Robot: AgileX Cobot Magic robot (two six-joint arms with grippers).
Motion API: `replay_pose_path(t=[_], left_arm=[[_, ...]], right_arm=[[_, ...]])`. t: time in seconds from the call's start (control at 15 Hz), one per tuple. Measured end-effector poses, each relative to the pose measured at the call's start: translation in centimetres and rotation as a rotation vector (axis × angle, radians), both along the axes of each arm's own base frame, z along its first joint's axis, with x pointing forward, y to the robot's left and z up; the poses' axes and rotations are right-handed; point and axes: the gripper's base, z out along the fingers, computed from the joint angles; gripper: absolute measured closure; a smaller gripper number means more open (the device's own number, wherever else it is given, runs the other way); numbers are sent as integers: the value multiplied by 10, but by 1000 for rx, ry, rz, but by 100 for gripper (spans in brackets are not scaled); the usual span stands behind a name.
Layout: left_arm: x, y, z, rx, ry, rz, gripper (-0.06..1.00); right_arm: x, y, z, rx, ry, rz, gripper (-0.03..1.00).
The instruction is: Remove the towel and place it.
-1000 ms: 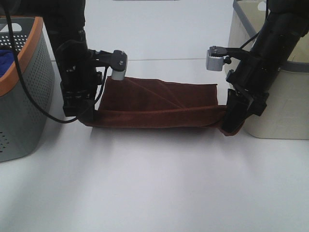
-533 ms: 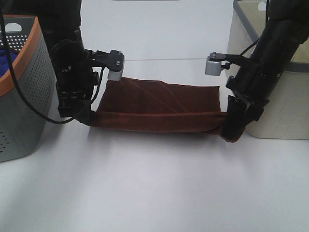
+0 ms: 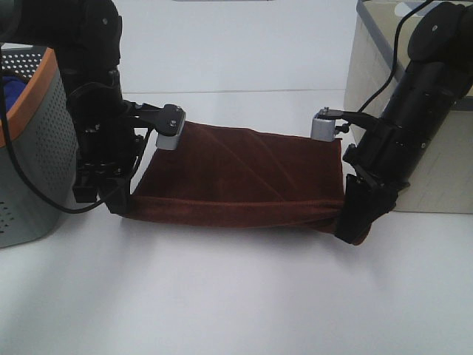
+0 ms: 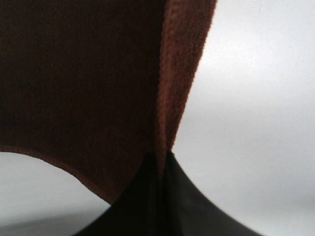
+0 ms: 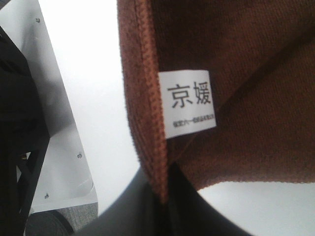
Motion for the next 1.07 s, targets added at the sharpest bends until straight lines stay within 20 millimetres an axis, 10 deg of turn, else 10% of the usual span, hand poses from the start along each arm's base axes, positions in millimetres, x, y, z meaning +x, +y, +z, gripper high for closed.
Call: replay_pose_path(t=[0.2,0.67,1.07], left_arm=[[-1,0,-1,0,5,17,85],[-1,-3,0,-8,17,149,41],[-3,-15,0,-21,-25,155,2]], right_arm=[[-4,1,-3,12,22,-14,97],[4,2,-4,-26,124,-437,17],[2,2,4,-33,166,-545,11]])
